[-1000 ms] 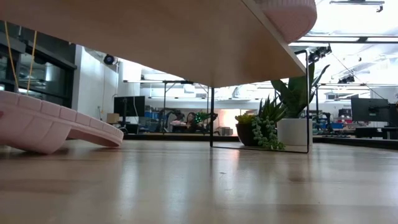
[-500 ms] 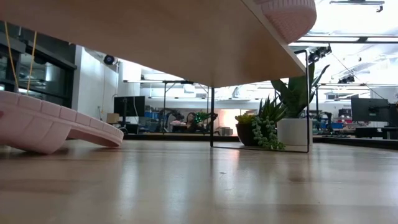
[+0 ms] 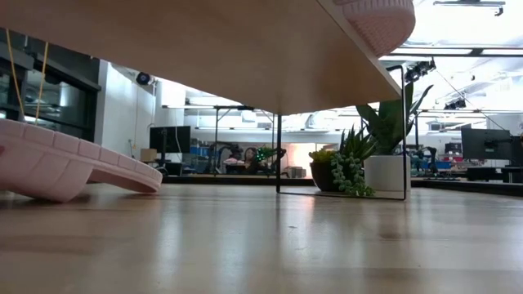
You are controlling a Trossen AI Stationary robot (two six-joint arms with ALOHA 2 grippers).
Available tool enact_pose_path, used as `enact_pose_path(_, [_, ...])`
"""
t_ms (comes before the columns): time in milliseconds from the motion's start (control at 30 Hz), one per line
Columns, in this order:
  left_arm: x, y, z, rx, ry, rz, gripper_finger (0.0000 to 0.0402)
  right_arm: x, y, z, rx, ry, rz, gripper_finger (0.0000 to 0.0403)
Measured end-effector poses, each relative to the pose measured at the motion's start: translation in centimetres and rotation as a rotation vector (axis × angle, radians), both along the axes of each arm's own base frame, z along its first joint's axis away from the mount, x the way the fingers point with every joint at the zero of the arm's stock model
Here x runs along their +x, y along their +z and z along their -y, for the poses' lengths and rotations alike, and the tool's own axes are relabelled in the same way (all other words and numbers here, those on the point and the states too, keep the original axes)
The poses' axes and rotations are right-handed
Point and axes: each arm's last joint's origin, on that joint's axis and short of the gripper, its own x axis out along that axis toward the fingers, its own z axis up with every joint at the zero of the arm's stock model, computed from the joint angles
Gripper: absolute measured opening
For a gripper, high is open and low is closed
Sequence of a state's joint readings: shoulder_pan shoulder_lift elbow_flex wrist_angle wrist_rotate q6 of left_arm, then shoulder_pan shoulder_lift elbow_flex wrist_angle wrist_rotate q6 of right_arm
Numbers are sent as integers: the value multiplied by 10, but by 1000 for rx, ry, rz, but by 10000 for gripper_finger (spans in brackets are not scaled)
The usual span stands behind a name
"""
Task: Pick and place slides into the shelf
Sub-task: Put the top pink slide on the shelf
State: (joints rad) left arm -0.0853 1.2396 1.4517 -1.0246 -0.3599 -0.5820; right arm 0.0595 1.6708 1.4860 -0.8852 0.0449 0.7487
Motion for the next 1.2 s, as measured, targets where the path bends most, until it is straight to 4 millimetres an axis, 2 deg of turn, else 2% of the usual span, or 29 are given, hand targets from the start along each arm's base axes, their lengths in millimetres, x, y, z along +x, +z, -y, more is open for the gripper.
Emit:
enact_pose_path(267, [0,0,0,1,-1,-1,37,-16,14,-11,24,-21,-6,0])
enact_pose_path(767, [0,0,0,1,-1,0,37,-15,13,-19,84,32,-9,0])
enact_pose_path(1200, [0,0,0,1,0,0,37,-10,16,-22,148,127,55,0])
